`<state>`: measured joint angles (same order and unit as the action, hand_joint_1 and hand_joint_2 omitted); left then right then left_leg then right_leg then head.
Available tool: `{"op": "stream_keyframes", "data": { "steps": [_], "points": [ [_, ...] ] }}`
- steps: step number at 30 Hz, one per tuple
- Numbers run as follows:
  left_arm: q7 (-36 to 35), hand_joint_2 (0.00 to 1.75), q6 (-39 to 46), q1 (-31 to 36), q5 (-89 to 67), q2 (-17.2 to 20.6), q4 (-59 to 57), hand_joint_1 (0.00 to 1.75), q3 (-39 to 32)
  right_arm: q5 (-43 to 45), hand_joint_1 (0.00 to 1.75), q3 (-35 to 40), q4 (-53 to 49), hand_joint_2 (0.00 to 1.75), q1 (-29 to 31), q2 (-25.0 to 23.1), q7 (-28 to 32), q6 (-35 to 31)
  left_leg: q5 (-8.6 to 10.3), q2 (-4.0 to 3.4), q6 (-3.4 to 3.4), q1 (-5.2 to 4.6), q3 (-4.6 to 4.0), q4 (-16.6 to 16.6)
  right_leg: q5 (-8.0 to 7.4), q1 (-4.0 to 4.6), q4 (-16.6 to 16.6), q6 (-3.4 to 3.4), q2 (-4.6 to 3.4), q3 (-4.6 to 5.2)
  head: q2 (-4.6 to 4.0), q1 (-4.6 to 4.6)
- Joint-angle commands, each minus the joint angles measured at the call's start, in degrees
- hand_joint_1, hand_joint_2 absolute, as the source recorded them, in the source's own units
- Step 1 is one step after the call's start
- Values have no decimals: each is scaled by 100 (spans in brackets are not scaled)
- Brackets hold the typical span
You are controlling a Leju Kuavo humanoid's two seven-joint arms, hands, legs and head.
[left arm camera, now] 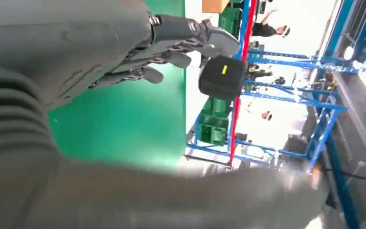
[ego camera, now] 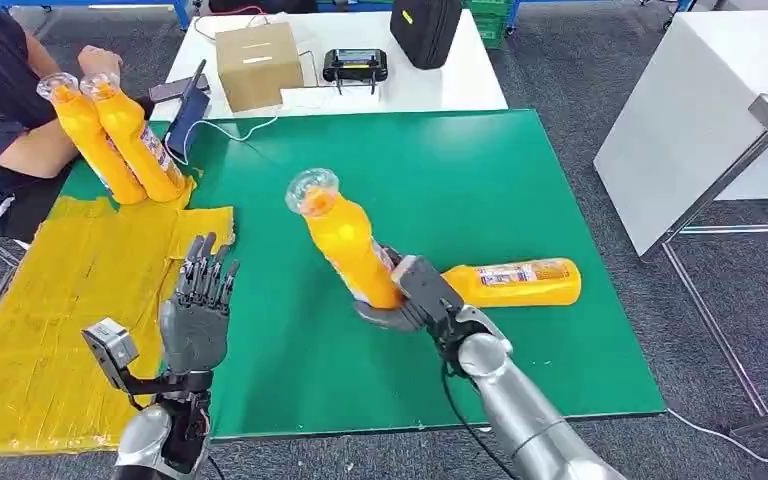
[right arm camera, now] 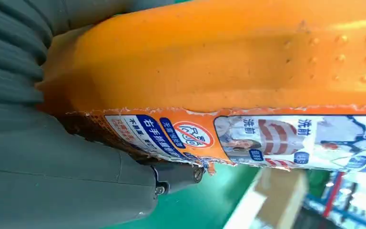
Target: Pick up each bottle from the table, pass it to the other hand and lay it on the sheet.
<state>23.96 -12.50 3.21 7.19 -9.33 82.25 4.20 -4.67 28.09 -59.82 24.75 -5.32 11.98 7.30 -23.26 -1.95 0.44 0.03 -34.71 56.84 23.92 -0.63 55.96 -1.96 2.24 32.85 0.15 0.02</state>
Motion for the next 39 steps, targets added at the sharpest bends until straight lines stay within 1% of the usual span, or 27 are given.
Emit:
{"op": "stream_keyframes", "data": {
  "steps": [1, 3, 5, 7, 10, 15, 16, 17, 19, 20, 21, 24, 25, 26, 29, 32, 33, 34, 35, 36, 37, 39],
  "points": [
    [-33, 175, 96, 180, 48, -111, 68, 0, 308, 148, 175, 474, 1379, 175, 1031, -899, -87, -538, -11, 2, -4, 4, 2, 6, 6, 1, 2, 5, -31, -3, 0, 0],
    [-41, 175, 158, 203, 29, -152, 93, 0, 339, 138, 175, 485, 1491, 175, 1103, -967, -87, -567, -4, 11, -2, -2, -13, 4, 2, -3, 3, 3, -15, 11, 0, 2],
    [-35, 175, 158, 204, 30, -155, 106, 0, 354, 141, 175, 465, 1625, 175, 1155, -1013, -89, -615, -13, 22, -6, 3, -6, 14, 11, 1, 7, 8, -25, -1, 2, 0],
    [73, 175, 321, 272, -104, -210, 130, 0, 417, 115, 175, 461, 1944, 175, 1276, -1185, -63, -708, -4, 23, -3, -3, -13, 3, 4, -3, -1, 4, -7, 8, 0, 2],
    [92, 175, 470, 383, -238, -232, 104, 0, 506, 81, 175, 630, 2396, 175, 1434, -1468, -37, -776, -8, 23, -6, 0, -13, 10, 7, 0, 5, 8, -13, 9, 0, 0],
    [328, 175, 898, 395, -803, -138, 131, 0, 524, 570, 175, 1949, 2363, 175, 1403, -1468, -149, -923, -6, 14, -3, -1, -12, 2, 3, 0, -1, 4, -13, 11, 0, 0],
    [327, 175, 898, 396, -802, -134, 135, 0, 508, 597, 175, 2020, 2331, 175, 1380, -1468, -168, -956, -11, 15, -6, 2, -1, 1, 7, 2, -2, 7, -23, 1, 0, 0],
    [335, 175, 905, 388, -818, -135, 144, 0, 485, 637, 175, 2153, 2336, 175, 1387, -1468, -180, -971, -10, 20, -5, 2, -2, 0, 8, 1, -3, 6, -16, 0, 0, 0],
    [385, 175, 1018, 355, -938, -112, 148, 0, 369, 596, 175, 2713, 2230, 175, 1325, -1468, -198, -864, -3, 20, -2, -2, -14, -1, 3, -1, -2, 3, -4, 15, 0, -2],
    [386, 175, 1023, 343, -934, -105, 133, 0, 270, 575, 175, 3025, 2112, 175, 1263, -1468, -235, -866, -10, 24, -4, 3, -5, 2, 9, 2, -3, 6, -13, 3, 0, 0],
    [383, 175, 1028, 344, -936, -91, 127, 0, 246, 570, 175, 3100, 2053, 175, 1210, -1468, -262, -922, -7, 13, -3, 1, -11, -1, 4, 1, -5, 4, -15, 11, 0, 2],
    [392, 175, 1023, 340, -937, -87, 126, 0, 236, 576, 175, 3127, 2029, 175, 1197, -1468, -279, -946, -8, 17, -4, 2, -12, -2, 6, 2, -6, 6, -13, 9, 0, 0],
    [406, 175, 1013, 339, -944, -101, 119, 0, 221, 597, 175, 3158, 2044, 175, 1222, -1468, -295, -961, -3, 32, -3, -1, -19, -2, 7, -2, -3, 5, 5, 14, 0, 0],
    [409, 175, 1010, 340, -944, -113, 119, 0, 220, 605, 175, 3158, 2067, 175, 1245, -1468, -296, -963, -6, 44, -5, 3, -12, 1, 12, 2, -4, 8, 5, 3, 0, 0],
    [409, 175, 1009, 339, -946, -125, 121, 0, 213, 588, 175, 3204, 2096, 175, 1274, -1468, -266, -903, -2, 31, -2, -1, -25, 1, 4, 0, -4, 3, 7, 21, 0, 2],
    [484, 175, 1062, 251, -956, -79, 114, 0, -12, 306, 175, 3929, 1725, 175, 1059, -1468, -260, -682, -8, 39, -6, 3, -11, 1, 11, 1, -5, 8, 2, 5, 0, 2],
    [514, 175, 1048, 232, -965, -72, 96, 0, -69, 260, 175, 4112, 1604, 175, 989, -1468, -289, -667, -6, 25, -4, 2, -14, -4, 5, 1, -9, 6, -2, 11, 0, 2],
    [536, 175, 1035, 214, -970, -77, 75, 0, -127, 212, 175, 4280, 1510, 175, 938, -1468, -320, -654, -11, 29, -7, 4, -3, -5, 10, 3, -10, 9, -8, -1, 0, 2],
    [553, 175, 1004, 209, -980, -76, 32, 0, -174, 176, 175, 4440, 1421, 175, 887, -1468, -351, -641, -9, 20, -5, 1, -11, -3, 7, 1, -8, 6, -8, 8, 0, 0],
    [559, 175, 991, 211, -991, -79, -4, 0, -206, 145, 175, 4543, 1383, 175, 865, -1468, -370, -628, -15, 25, -8, 7, 1, -4, 13, 5, -10, 10, -15, -6, 0, 0],
    [560, 175, 983, 217, -1009, -73, -47, 0, -231, 108, 175, 4630, 1357, 175, 847, -1468, -378, -613, -7, 29, -5, 3, -15, -3, 9, 2, -8, 6, 2, 10, 0, 0],
    [563, 175, 986, 244, -1012, -80, -146, 0, -323, 13, 175, 4753, 1327, 175, 813, -1468, -363, -578, -7, 45, -6, 5, -10, -5, 13, 4, -10, 8, 13, 3, 0, 2]
  ]
}}
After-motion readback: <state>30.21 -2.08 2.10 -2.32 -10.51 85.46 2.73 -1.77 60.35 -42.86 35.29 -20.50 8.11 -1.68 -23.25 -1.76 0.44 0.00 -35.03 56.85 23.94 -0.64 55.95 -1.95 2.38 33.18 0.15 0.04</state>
